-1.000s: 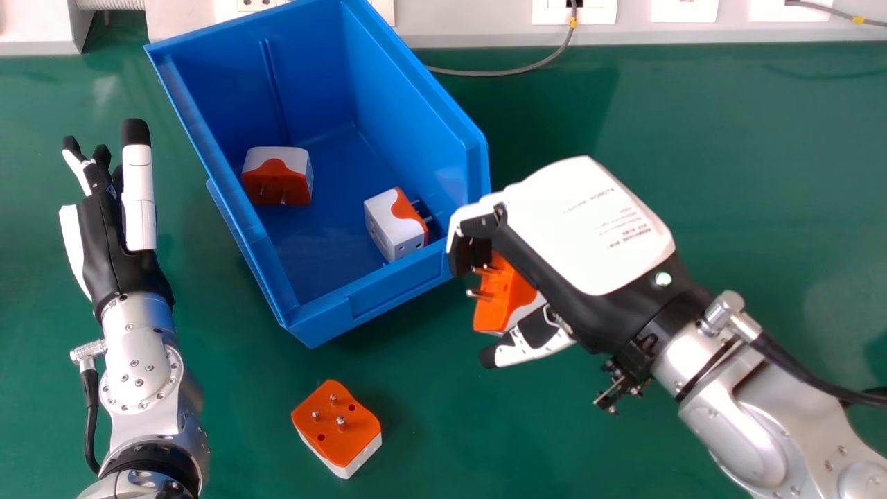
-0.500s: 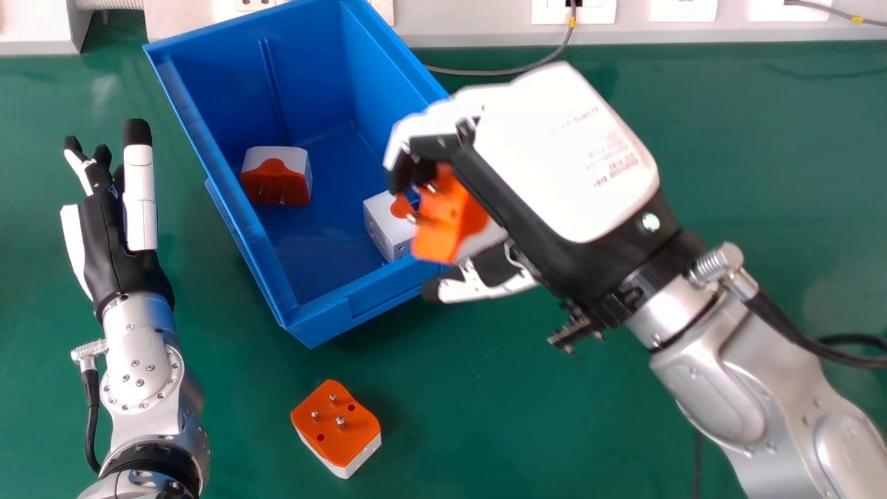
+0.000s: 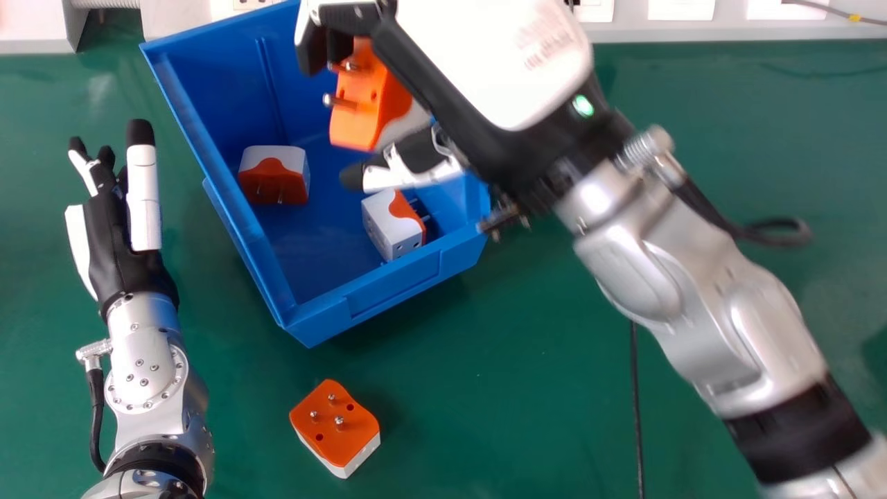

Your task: Pick all objects and put in blue box

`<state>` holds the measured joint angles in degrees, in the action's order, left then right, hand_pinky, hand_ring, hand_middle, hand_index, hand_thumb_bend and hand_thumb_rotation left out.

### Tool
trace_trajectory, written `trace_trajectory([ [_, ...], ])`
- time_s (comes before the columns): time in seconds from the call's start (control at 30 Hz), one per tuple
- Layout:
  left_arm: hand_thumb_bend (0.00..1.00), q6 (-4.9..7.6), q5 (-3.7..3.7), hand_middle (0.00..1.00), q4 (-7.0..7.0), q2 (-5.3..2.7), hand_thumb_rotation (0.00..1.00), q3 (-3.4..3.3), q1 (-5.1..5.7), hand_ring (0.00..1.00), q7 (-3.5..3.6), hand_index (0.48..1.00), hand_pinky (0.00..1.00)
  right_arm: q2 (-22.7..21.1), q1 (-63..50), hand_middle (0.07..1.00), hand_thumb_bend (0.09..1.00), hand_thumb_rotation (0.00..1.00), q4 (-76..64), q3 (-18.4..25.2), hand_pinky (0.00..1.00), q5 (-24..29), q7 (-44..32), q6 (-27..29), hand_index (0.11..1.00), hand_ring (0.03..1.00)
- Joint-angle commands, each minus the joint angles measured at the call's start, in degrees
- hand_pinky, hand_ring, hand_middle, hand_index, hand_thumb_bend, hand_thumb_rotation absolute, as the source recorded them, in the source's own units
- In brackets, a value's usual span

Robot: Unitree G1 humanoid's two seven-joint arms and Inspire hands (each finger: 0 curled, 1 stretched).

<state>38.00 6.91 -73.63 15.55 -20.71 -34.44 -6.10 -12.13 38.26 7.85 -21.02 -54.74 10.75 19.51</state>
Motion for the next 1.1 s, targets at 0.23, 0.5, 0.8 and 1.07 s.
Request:
trace_trajectory([
  [0.23,0.98,0.61,0.05,1.00,0.55,-0.12,0.90,-0.21,-1.13,0.98,-0.02,0.996,0.93,3.70,19.92,0.490,0.509,0.00,33.97,-5.50,0.26,-1.72,16.82,4.13,0.500,0.418],
  [0.5,0.97,0.49,0.13,1.00,0.45,-0.31,0.90,-0.46,-1.25,0.98,-0.02,0.996,0.93,5.89,27.87,0.492,0.500,0.00,51.16,-12.78,0.30,-4.64,28.45,4.70,0.529,0.430],
  [0.8,0.96,0.61,0.30,1.00,0.40,-0.55,0.90,-0.44,-1.34,0.98,0.18,0.996,0.93,6.61,29.39,0.496,0.499,0.00,55.75,-17.29,0.32,-4.32,33.98,5.81,0.526,0.442],
  [1.07,0.95,0.48,0.08,1.00,0.41,-0.60,0.90,-0.20,-1.39,0.97,-0.04,0.996,0.93,6.67,29.20,0.501,0.500,0.00,56.30,-18.23,0.35,-3.13,31.41,5.88,0.513,0.455],
])
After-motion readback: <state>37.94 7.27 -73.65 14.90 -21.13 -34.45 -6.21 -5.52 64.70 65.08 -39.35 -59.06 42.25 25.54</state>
